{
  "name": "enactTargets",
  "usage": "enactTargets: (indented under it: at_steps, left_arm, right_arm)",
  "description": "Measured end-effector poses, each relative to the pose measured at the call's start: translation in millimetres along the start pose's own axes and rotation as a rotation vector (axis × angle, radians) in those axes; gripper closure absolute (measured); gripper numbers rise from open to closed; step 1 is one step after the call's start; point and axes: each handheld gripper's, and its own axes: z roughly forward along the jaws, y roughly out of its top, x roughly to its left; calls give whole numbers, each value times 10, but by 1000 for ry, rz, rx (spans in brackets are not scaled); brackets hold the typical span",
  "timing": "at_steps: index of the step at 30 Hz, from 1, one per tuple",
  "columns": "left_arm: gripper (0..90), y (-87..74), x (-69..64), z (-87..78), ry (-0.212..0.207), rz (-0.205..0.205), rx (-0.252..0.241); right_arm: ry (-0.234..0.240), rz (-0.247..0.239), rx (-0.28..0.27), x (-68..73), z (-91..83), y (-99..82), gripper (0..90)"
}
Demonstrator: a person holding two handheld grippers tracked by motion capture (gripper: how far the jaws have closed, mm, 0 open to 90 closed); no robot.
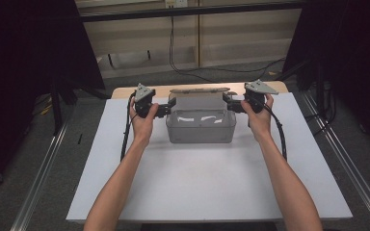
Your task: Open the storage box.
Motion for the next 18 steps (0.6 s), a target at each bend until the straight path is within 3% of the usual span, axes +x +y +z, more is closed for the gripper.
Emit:
enactTargets:
  at_steps: [4,8,13,18]
  left_arm:
    - [23,-22,-24,-142,8,-12,-32]
    - [23,-47,-52,-301,19,13,-30]
    - [23,-104,-64,-482,44,-9,-52]
    - [23,-172,-72,-654,53,-3,-64]
  right_arm:
    - [-17,-12,-11,29,-119,-16,9]
    - [-27,-28,-27,67,-261,-17,1]
    - [-41,-48,-48,112,-422,-18,0]
    - [-42,-58,-62,153,-569,-36,0]
